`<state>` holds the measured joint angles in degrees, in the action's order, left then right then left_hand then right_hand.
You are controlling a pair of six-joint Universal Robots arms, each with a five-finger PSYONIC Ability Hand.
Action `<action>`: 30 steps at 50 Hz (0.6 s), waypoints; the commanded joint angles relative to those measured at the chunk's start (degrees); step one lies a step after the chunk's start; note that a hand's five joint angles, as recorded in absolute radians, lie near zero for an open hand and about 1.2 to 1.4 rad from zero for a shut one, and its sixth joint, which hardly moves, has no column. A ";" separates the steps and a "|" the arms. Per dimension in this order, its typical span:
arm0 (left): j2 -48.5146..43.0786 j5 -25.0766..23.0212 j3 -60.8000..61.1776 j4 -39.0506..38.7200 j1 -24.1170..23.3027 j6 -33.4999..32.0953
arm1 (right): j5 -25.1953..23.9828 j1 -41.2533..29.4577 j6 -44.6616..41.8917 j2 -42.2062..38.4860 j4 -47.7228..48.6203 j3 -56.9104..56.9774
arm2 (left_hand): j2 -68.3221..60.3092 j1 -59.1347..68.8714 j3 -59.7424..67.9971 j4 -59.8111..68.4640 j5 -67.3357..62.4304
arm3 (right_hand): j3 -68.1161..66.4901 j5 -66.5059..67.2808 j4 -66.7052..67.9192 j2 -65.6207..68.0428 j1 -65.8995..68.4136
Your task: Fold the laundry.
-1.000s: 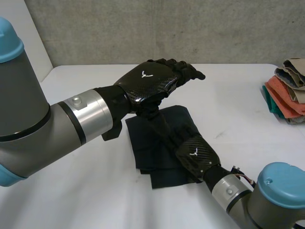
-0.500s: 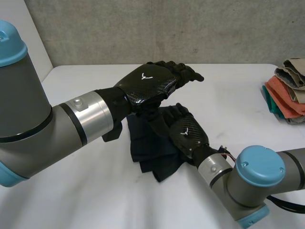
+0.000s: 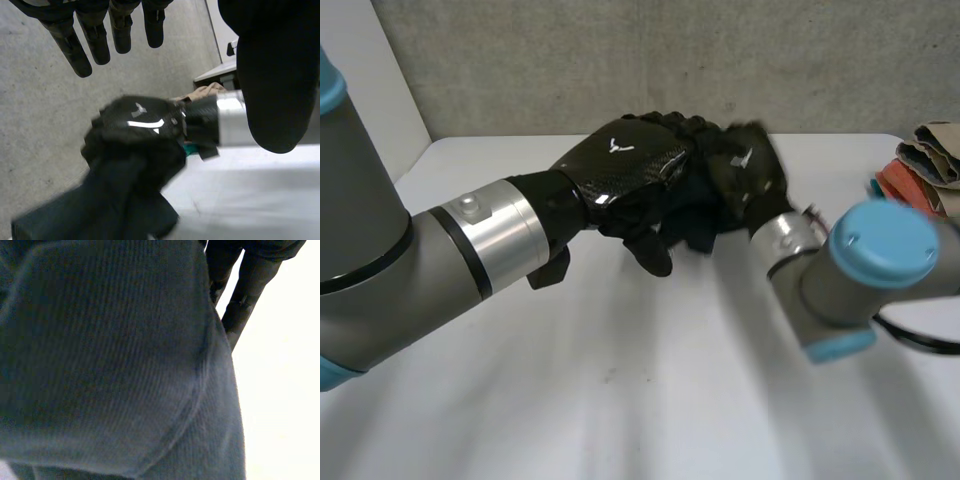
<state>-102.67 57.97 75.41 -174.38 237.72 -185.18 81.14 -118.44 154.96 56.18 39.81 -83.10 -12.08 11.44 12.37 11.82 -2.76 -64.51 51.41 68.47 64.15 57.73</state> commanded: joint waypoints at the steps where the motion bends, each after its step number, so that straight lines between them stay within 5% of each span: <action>1: 1.86 -0.05 0.00 -0.08 0.20 1.75 | -0.72 7.43 0.96 3.58 -0.34 7.15 | -0.83 1.47 0.54 1.09 -0.15 | -15.49 18.59 11.53 15.85 22.27; 12: 2.91 -0.05 1.75 -1.40 0.03 2.19 | -12.66 32.64 15.45 6.31 -0.08 18.49 | -0.66 1.30 0.37 0.92 0.02 | -15.49 18.59 11.53 15.85 22.27; 21: 3.35 -0.22 2.19 -1.57 -0.15 2.28 | -34.44 49.08 25.74 -8.78 0.01 27.54 | -0.33 0.96 0.03 0.59 0.35 | -15.49 18.59 11.53 15.85 22.27; 30: 3.26 -0.23 3.69 -3.59 -0.33 2.28 | -44.31 57.00 26.62 -19.17 6.50 29.40 | -0.33 0.96 0.03 0.59 0.35 | -15.49 18.59 11.53 15.85 22.27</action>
<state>-99.31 57.75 78.13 -176.49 237.43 -182.92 41.52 -65.11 181.39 42.95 41.15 -54.16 -12.08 11.44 12.37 11.82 -2.76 -65.44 52.66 68.78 64.89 57.66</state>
